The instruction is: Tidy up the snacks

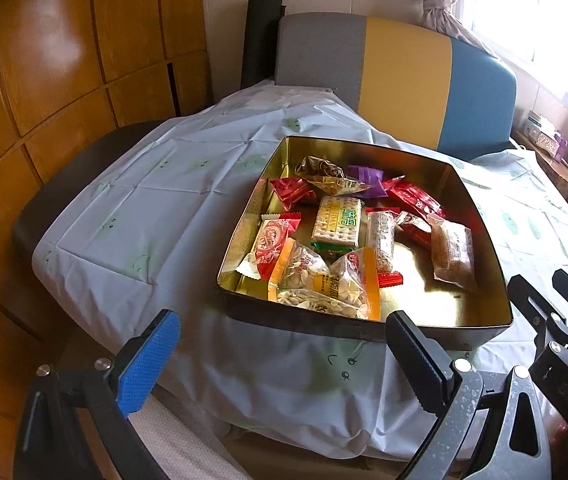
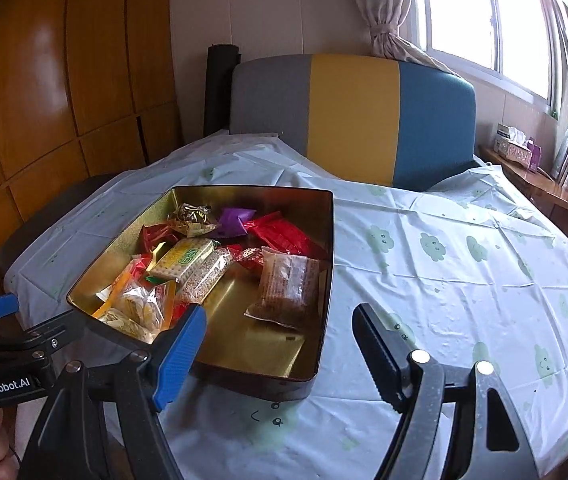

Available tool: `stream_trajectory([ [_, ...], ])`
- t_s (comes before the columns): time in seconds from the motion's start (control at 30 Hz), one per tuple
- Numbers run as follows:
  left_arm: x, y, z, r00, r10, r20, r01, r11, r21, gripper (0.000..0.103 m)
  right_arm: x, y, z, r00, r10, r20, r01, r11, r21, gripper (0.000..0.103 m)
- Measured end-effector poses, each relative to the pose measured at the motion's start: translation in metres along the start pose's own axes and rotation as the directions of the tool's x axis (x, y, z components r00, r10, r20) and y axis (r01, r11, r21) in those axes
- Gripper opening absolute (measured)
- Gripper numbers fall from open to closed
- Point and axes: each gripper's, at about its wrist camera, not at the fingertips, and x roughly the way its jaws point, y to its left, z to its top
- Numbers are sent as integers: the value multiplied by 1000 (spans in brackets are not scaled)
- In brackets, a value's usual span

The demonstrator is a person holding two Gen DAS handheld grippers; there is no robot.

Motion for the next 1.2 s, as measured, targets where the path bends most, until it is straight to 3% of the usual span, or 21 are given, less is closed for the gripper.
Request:
stream_trajectory([
  [1.2,10,0,-1,996,-60,-62,58,998,-29,103,7,-3,-3,999,20,-28,-20,1000,10,77],
])
